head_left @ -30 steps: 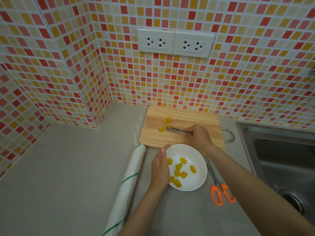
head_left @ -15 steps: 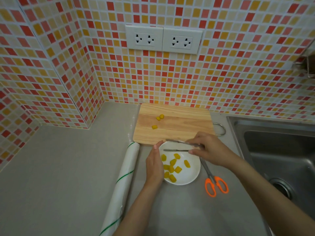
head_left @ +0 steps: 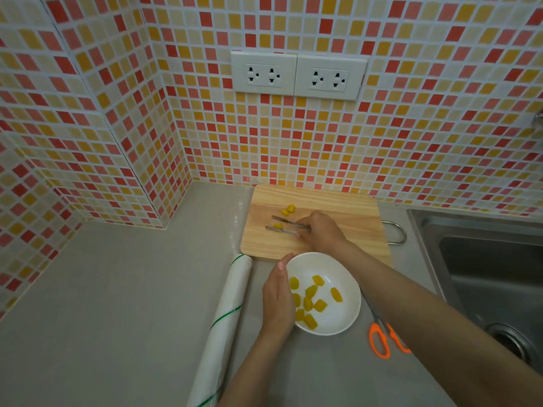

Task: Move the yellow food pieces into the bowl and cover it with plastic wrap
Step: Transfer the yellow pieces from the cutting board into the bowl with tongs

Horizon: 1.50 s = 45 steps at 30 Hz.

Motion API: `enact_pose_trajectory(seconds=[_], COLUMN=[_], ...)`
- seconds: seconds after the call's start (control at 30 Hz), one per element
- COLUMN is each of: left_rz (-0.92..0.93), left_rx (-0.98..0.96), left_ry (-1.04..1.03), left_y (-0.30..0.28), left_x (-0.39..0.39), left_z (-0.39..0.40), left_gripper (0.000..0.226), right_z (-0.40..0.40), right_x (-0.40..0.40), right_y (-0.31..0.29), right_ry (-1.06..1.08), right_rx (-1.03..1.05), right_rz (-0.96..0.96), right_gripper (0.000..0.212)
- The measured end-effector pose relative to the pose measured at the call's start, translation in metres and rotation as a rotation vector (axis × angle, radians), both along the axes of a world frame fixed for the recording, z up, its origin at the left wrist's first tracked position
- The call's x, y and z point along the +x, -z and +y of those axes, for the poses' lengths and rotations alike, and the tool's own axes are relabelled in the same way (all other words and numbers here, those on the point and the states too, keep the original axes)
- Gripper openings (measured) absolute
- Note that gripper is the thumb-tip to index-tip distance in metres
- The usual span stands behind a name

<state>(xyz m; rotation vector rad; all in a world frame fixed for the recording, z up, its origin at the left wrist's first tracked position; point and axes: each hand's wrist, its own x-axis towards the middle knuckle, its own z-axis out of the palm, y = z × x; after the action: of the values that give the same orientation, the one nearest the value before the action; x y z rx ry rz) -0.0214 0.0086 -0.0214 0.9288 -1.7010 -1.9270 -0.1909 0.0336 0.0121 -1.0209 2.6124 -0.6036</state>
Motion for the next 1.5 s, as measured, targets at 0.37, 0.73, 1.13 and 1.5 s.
enact_pose_trajectory(seconds=[0.37,0.73,1.13,1.5], left_rz=[-0.034,-0.019,-0.072,-0.054], left_rx=[0.003,0.029,0.014,0.032], left_ry=[0.017,0.011,-0.003,-0.013], left_y=[-0.007,-0.012,-0.014,-0.010], left_x=[0.001,0.003,0.003,0.002], left_z=[0.001,0.002,0.004,0.003], left_gripper=[0.040,0.047,0.050,0.047], right_z=[0.040,0.130,0.065,-0.003], right_x=[0.007,0.070,0.001,-0.015], right_y=[-0.013,-0.041,-0.026,0.007], right_ry=[-0.011,-0.096,0.231,0.236], right_rx=[-0.187,-0.125,-0.223,-0.037], right_rz=[-0.010,-0.078,-0.018,-0.059], right_gripper=[0.024,0.035,0.030,0.026])
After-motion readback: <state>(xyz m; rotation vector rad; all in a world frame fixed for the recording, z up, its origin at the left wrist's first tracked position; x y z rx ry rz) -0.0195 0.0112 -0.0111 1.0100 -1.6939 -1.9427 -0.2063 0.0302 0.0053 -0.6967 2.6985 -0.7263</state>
